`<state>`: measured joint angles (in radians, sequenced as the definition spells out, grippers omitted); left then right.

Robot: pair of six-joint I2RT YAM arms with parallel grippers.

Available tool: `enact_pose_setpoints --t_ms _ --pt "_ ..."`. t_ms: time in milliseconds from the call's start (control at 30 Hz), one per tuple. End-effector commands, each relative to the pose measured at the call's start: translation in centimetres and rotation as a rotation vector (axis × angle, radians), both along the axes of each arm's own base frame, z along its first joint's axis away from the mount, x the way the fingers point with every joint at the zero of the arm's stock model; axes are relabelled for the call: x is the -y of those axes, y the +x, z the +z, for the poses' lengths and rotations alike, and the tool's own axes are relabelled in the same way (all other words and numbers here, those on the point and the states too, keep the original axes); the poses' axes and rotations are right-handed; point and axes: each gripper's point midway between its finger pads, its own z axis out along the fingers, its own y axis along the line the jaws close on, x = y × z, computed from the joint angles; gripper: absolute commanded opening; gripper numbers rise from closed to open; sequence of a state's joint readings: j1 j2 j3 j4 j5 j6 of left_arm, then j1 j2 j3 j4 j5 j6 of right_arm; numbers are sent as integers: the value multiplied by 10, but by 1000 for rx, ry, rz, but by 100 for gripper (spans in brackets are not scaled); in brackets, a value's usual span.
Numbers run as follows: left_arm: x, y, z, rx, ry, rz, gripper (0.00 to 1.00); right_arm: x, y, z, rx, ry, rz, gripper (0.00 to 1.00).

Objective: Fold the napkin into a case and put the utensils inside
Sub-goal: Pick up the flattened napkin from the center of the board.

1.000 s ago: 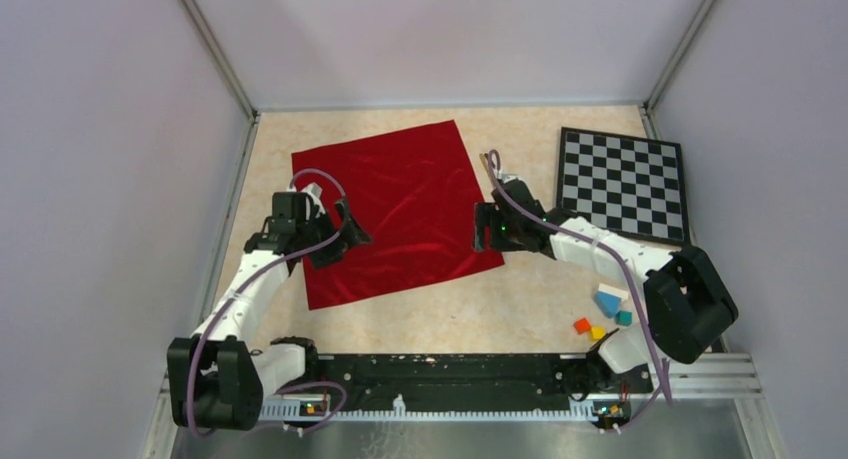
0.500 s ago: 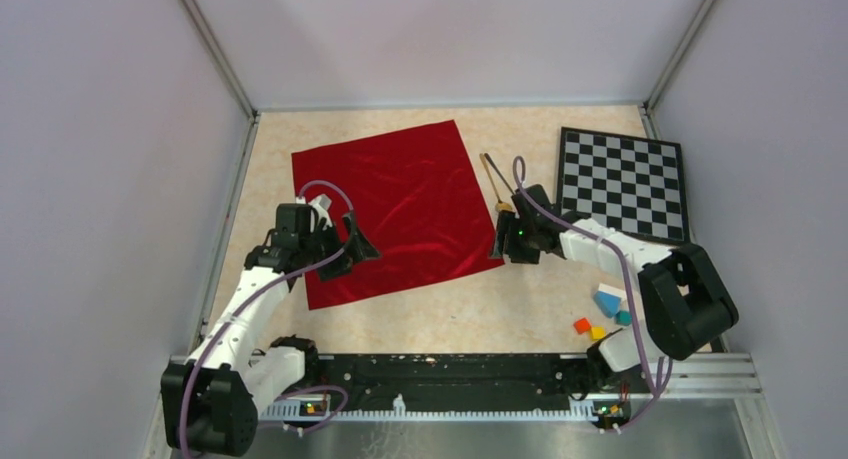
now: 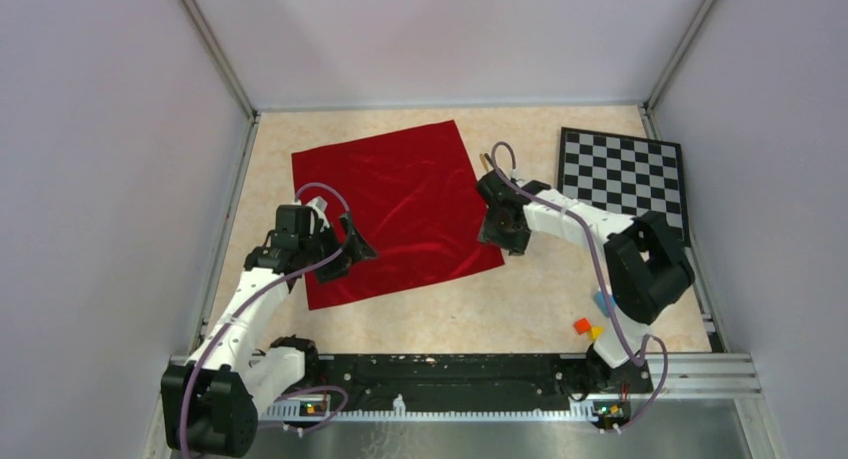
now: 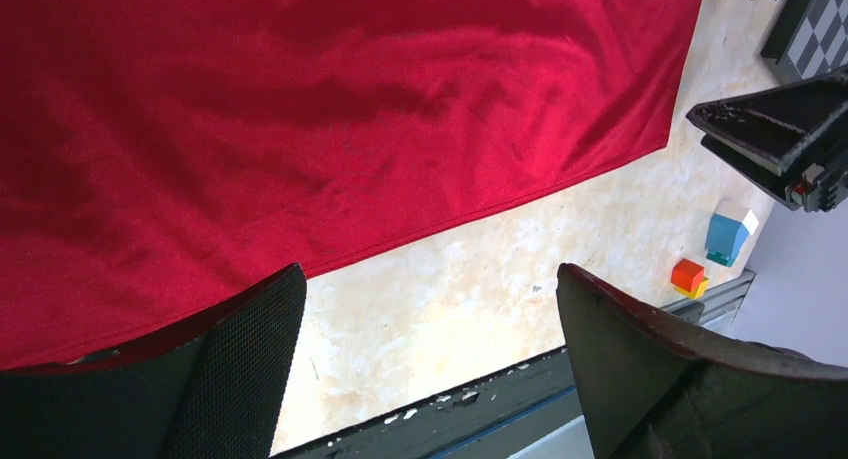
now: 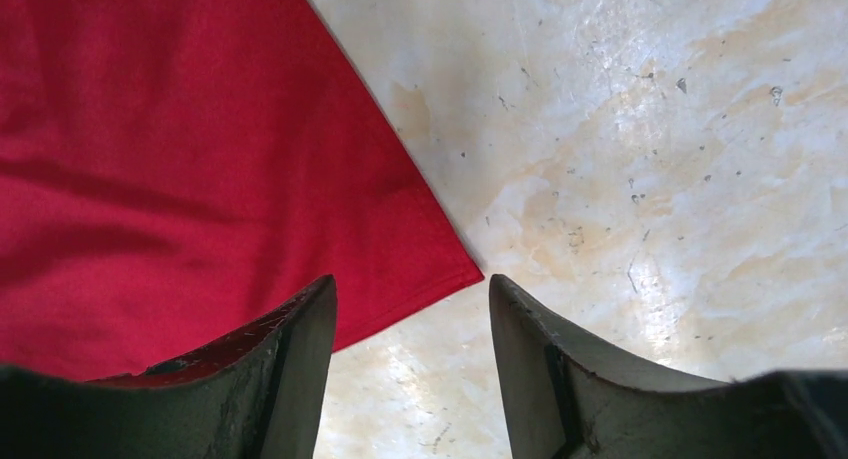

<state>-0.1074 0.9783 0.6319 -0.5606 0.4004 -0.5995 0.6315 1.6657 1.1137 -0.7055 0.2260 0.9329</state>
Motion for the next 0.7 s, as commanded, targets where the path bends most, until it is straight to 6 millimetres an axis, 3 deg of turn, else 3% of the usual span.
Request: enact_pose_setpoints --t_ms 0,167,667 --pt "3 11 18 76 -1 -25 99 1 -2 0 -52 -87 -95 57" --pt "3 11 21 89 0 -38 99 -9 0 -2 -51 -95 -101 55" --pt "5 11 24 104 3 -73 99 -6 -5 -19 -79 -123 -123 48"
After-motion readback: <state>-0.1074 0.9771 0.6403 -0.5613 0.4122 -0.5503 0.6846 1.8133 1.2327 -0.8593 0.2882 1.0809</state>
